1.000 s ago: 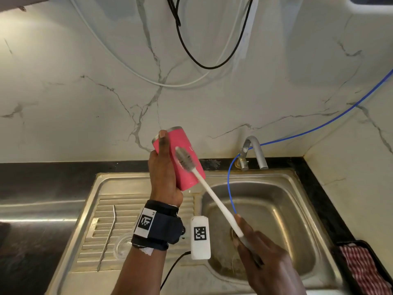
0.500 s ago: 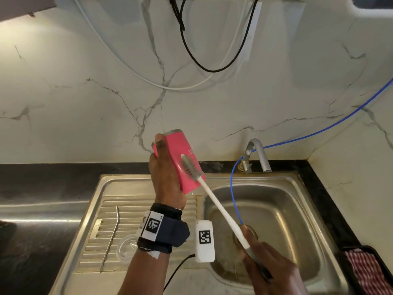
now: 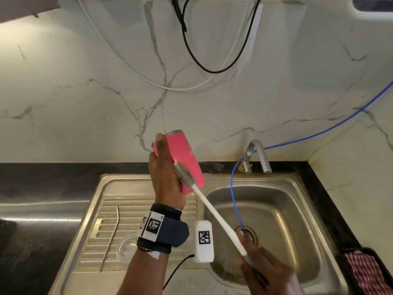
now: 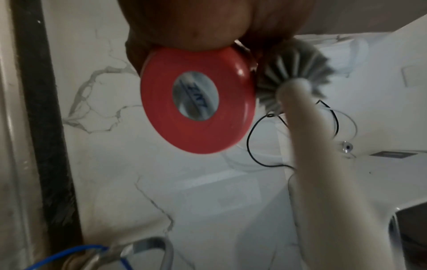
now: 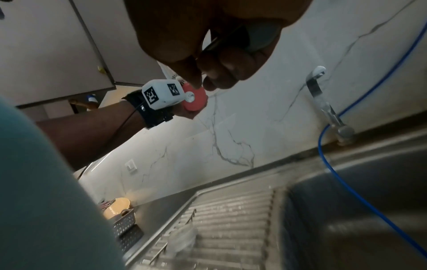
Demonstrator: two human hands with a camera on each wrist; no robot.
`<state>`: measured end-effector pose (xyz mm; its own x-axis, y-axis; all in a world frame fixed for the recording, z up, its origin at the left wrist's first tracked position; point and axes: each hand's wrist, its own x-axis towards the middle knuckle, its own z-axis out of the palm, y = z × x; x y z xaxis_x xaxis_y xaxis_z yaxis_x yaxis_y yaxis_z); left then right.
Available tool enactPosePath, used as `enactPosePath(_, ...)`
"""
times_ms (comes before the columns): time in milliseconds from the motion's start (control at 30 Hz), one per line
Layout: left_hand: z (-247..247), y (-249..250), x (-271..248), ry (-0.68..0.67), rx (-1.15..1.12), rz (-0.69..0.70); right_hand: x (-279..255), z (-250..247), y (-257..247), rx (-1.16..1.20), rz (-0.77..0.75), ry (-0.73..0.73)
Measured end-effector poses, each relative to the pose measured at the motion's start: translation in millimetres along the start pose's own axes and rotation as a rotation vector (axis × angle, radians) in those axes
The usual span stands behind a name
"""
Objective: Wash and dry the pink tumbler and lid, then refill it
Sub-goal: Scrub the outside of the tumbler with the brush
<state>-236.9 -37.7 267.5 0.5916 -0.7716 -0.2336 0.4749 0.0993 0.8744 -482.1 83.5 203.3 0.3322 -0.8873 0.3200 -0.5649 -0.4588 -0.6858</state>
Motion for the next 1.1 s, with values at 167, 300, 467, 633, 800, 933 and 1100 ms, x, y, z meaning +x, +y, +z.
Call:
enactPosePath(167,15.6,-20.1,-19.6,-0.028,0.040,-0.109,38.4,11.7,-4.1,-0.045,-0.024,0.095)
enactPosePath(300,12.4,-7.1,-9.7,-0.002,0.046,-0.069,21.8,6.0,-2.6,-0.006,-0.026,0.069)
enactPosePath(467,-2.4,8.7,3.9,0.056,0.029,-0.025,-5.5,-7.6,7.6,-0.089,-0.049,-0.029)
enactPosePath(633,8.9,0.7,-11.6,0.019,0.059,-0.082,18.6,4.2,5.2,-0.064,-0.005,0.046)
enactPosePath(800,1.0,14.6,3.6,0.042,0.040,-0.036,-3.0,-5.8,11.0,-0.032,0.007,-0.026)
enactPosePath(933,1.7,8.9,-3.7,0.022,0.029,-0.064,5.6,-5.8,11.9,-0.020,0.013,0.018)
enactPosePath(1100,4.4,3.4,-7.3,-0.006,0.011,-0.104,10.0,-2.6,12.5,0.041,0.019,0.062)
